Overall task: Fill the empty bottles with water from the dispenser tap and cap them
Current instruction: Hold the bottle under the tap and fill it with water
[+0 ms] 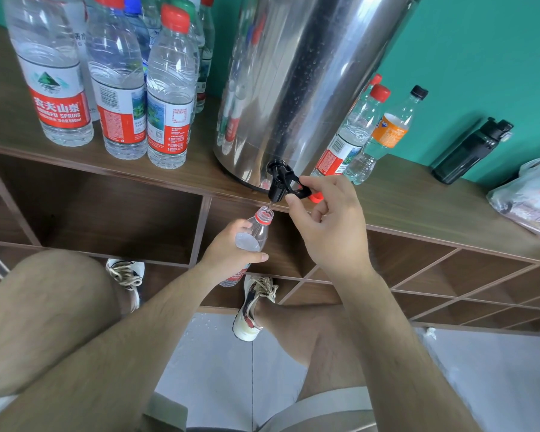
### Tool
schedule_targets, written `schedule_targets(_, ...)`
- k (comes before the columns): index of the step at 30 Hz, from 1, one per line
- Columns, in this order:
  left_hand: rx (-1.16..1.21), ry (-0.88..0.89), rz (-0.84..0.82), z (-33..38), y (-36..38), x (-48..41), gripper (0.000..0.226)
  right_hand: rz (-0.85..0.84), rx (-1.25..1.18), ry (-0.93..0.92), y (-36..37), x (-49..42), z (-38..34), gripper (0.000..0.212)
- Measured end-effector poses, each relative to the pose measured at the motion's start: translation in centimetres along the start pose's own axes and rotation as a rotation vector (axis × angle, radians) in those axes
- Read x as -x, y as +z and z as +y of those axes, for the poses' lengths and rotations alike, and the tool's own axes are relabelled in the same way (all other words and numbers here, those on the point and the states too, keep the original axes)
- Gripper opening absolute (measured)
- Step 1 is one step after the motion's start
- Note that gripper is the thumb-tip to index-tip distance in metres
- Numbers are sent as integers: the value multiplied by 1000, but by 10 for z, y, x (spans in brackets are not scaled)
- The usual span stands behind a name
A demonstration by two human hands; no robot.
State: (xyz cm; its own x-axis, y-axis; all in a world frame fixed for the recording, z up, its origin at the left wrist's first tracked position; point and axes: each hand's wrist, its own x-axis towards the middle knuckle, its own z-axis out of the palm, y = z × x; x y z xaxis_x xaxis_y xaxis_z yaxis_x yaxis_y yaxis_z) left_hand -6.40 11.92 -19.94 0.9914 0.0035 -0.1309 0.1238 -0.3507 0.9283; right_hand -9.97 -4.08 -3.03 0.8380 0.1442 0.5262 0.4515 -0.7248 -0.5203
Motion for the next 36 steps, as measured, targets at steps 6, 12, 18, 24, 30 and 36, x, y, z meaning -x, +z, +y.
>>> schedule_targets(6,2,4,3,2,-1,1,79,2,8,-5,0,0,0,29)
schedule_targets(12,11,17,14,5,-2,3,79,0,8,1,0,1,-1,29)
schedule_targets(18,11,27,21,8,-2,5,79,2,3,4,0,1,-1,29)
schedule_targets(24,27,38,27,11,-2,5,79,-4,-1,12,0,0,-1,29)
schedule_targets(30,36,43,23,12,-1,5,80,-3,4,6,0,0,-2,29)
schedule_targets(36,35,44,16,12,-1,5,79,-12,5,9,-1,1,-2,29)
